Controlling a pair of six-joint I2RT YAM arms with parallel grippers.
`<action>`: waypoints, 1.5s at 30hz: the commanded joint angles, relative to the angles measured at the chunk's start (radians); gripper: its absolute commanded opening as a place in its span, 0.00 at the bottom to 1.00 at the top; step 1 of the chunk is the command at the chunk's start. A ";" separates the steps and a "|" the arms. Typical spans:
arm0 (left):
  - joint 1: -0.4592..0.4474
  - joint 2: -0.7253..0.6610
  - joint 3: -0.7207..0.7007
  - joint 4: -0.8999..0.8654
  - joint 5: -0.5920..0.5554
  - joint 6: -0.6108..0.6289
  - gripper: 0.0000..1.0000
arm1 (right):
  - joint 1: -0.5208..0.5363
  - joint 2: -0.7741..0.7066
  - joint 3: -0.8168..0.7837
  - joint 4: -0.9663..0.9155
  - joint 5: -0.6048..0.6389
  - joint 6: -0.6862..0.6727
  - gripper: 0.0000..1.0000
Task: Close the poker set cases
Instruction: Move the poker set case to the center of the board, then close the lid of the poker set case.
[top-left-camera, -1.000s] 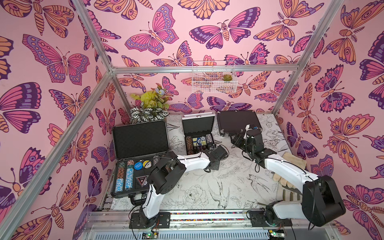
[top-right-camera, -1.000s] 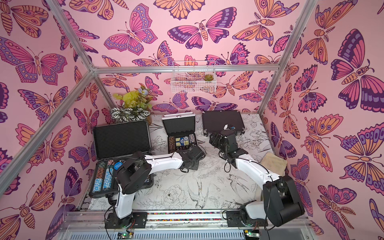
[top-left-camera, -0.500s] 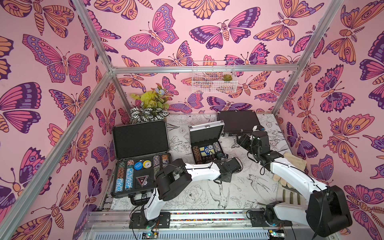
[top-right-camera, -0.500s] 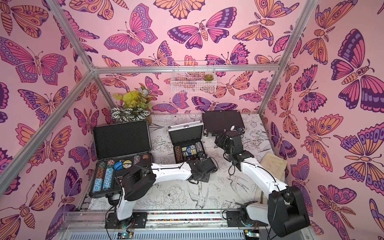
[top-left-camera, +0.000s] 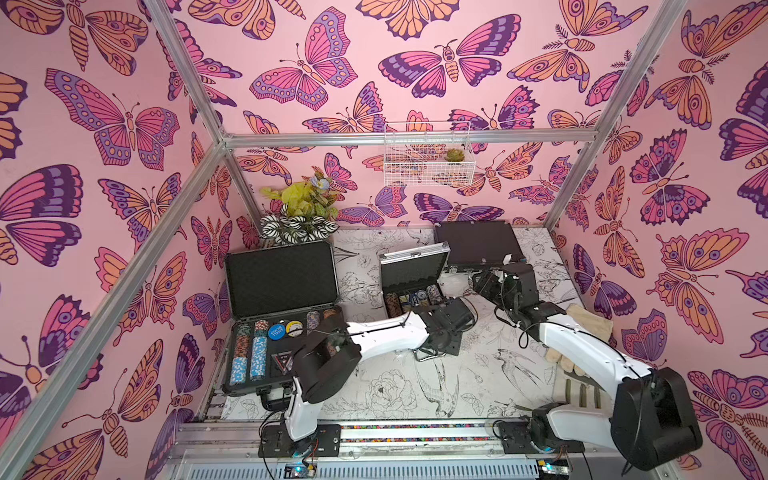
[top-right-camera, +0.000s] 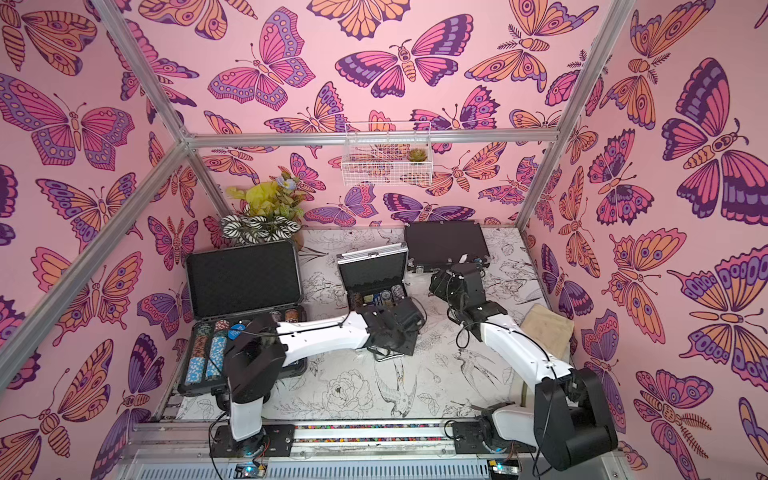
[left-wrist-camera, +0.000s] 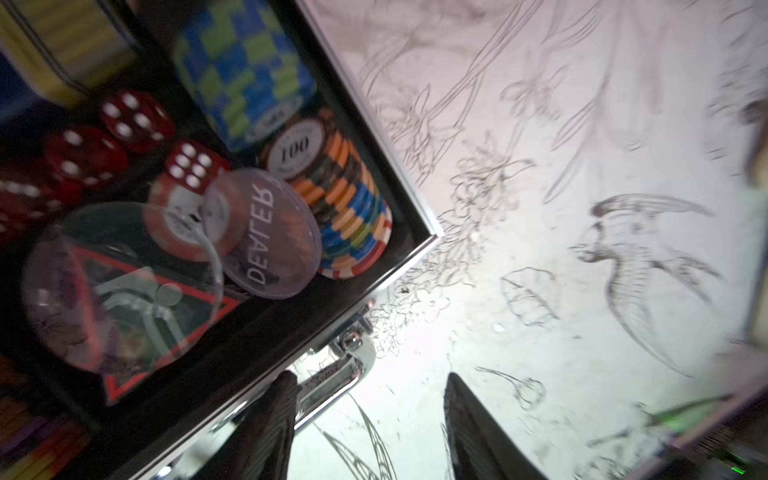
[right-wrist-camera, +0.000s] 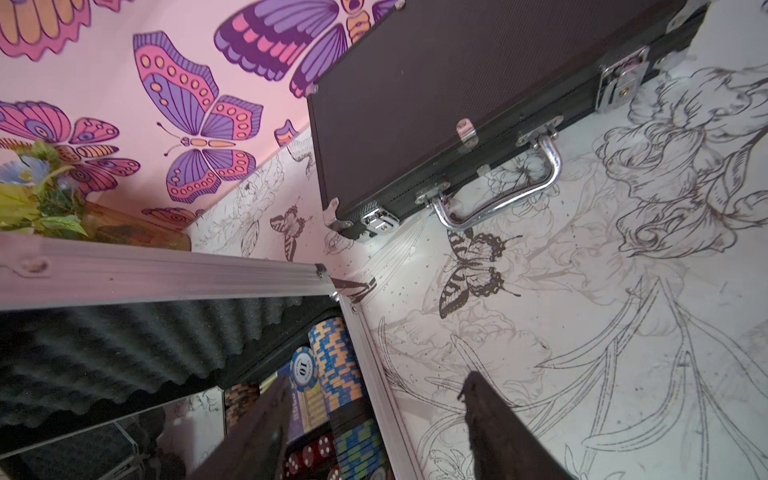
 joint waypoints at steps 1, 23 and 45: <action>0.073 -0.102 -0.009 0.000 0.091 0.065 0.59 | -0.005 0.053 0.021 -0.001 -0.095 -0.012 0.64; 0.518 -0.351 0.096 0.016 0.175 0.175 0.61 | 0.096 0.272 0.088 0.276 -0.302 0.096 0.40; 0.611 -0.168 0.229 -0.074 0.253 0.340 0.58 | 0.130 0.377 0.213 0.299 -0.320 0.129 0.23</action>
